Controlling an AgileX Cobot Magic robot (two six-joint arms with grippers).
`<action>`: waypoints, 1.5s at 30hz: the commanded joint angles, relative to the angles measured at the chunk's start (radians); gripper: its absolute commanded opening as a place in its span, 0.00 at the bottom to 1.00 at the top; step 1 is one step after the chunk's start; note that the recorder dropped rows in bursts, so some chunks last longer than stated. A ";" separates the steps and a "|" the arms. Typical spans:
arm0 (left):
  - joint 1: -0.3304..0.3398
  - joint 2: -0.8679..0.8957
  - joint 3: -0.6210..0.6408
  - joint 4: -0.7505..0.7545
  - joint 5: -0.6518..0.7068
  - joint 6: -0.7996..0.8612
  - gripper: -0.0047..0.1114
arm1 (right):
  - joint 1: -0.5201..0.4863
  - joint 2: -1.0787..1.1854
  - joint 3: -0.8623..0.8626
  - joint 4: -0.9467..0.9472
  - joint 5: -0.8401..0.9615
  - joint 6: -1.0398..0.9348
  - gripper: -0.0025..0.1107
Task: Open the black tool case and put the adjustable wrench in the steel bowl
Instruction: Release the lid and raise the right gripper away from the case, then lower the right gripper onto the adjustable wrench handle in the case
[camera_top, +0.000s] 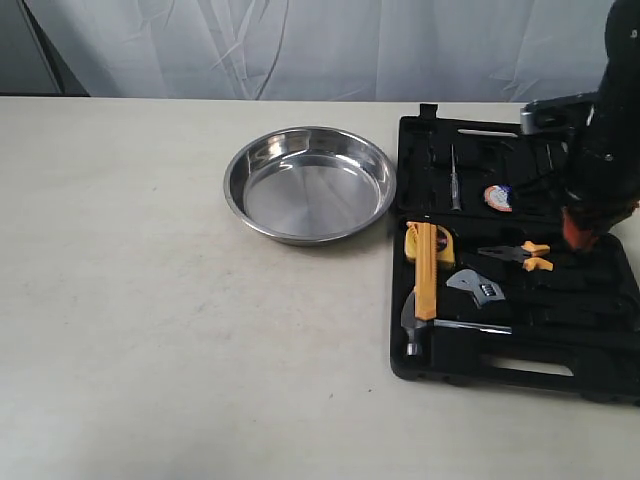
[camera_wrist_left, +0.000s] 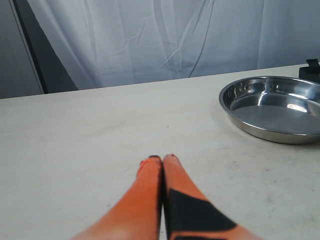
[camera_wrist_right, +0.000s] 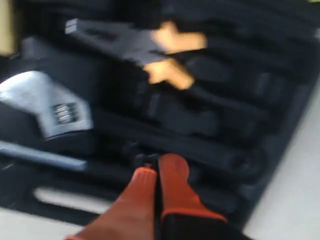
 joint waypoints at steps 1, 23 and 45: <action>-0.001 0.004 -0.002 -0.005 -0.006 -0.001 0.04 | 0.066 -0.002 0.002 0.372 0.063 -0.386 0.01; -0.001 0.004 -0.002 -0.005 -0.006 -0.001 0.04 | 0.007 -0.004 0.002 0.522 -0.987 -0.488 0.01; -0.001 0.004 -0.002 -0.005 -0.006 -0.001 0.04 | -0.011 -0.018 0.002 0.321 0.085 -0.344 0.01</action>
